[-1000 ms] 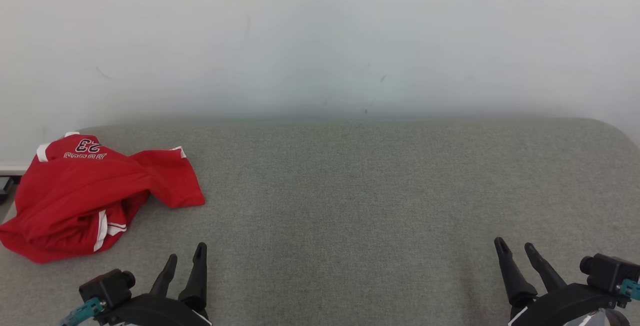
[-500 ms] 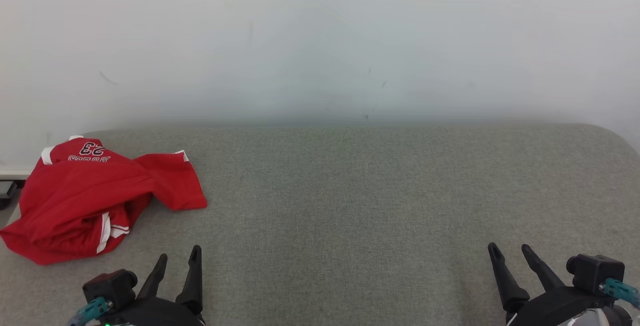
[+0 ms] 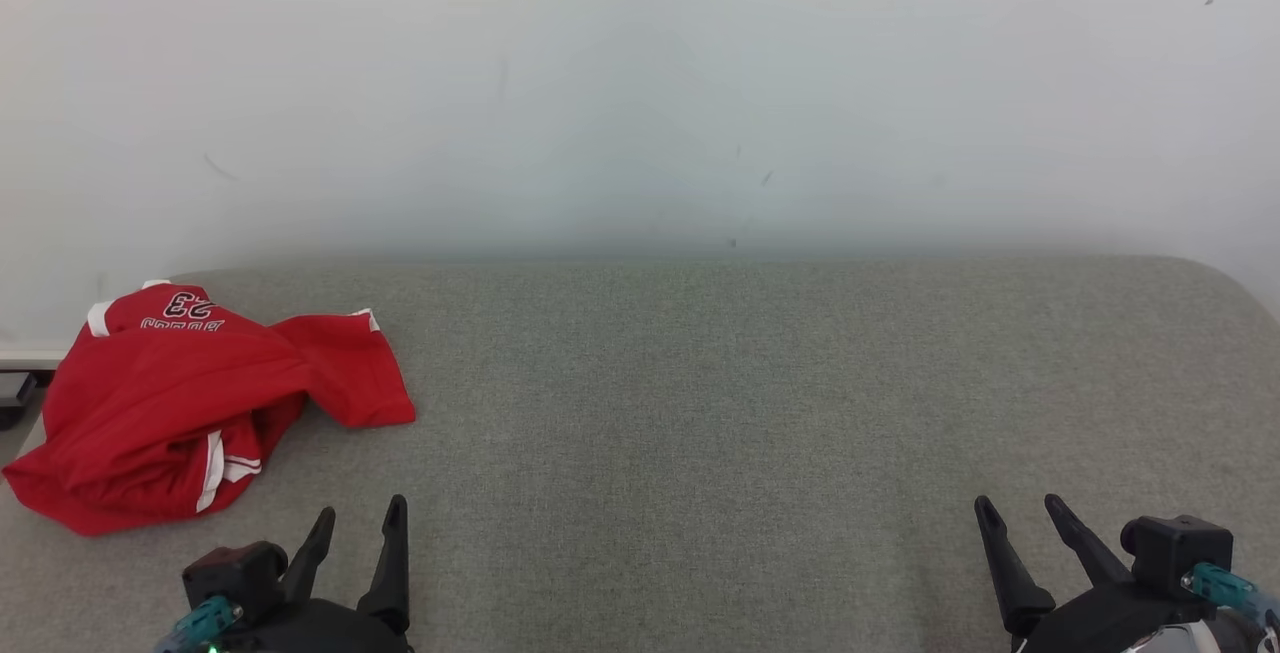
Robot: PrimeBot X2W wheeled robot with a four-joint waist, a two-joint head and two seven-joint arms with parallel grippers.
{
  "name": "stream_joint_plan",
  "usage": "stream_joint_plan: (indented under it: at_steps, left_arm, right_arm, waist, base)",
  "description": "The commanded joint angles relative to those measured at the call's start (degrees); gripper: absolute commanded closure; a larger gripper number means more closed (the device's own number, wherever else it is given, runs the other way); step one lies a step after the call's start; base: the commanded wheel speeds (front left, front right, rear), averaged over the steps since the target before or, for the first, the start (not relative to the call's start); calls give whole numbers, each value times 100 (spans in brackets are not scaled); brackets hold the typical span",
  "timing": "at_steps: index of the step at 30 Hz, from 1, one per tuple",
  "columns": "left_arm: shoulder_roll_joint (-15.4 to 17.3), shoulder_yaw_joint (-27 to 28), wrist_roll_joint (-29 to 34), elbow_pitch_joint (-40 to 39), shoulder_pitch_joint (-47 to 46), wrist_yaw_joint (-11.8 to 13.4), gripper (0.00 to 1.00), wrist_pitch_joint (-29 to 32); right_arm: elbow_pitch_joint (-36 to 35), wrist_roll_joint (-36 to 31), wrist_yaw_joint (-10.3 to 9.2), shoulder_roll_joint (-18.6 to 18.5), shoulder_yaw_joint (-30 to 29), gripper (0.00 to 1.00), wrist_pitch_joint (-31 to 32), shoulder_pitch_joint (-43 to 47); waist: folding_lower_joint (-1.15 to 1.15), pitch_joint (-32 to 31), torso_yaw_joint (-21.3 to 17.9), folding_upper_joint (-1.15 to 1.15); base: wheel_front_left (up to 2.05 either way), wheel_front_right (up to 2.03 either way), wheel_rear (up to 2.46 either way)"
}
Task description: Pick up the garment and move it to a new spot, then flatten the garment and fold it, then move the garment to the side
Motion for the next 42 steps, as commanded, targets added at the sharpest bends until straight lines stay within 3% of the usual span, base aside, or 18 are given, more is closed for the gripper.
stream_joint_plan:
  at_steps: [1, 11, 17, 28, 36, 42]
  left_arm:
    - [74, -27, 155, -54, -97, 53, 0, -2]
    - [151, -136, 436, -77, -111, 182, 0, -45]
    - [183, -194, 449, -98, -131, 64, 0, 19]
    - [181, -194, 406, -70, -160, 113, 0, -20]
    - [188, -176, 373, -16, -196, 145, 0, -50]
    - [246, -190, 323, -32, -212, 101, 0, 12]
  right_arm:
    - [-55, -167, 0, -47, -1, 0, -43, 12]
    - [-50, -480, 0, -55, 26, 0, -99, 31]
    - [-21, -588, -1, -58, 53, 0, -130, 42]
    - [-18, -536, -1, -58, 52, 0, -147, 78]
    - [-16, -466, -1, -55, 60, 0, -158, 85]
    - [41, -370, -1, -55, 77, 0, -218, 63]
  waist:
    - [0, -4, 0, 0]
    - [0, -32, 7, 0]
    - [0, -51, 21, 0]
    - [0, -40, 68, 0]
    - [0, 0, 384, 0]
    - [0, 31, 850, 0]
  base:
    - [0, 0, 0]
    - [0, 0, 0]
    - [0, 0, 0]
    - [0, 0, 0]
    - [0, 0, 0]
    - [0, 0, 0]
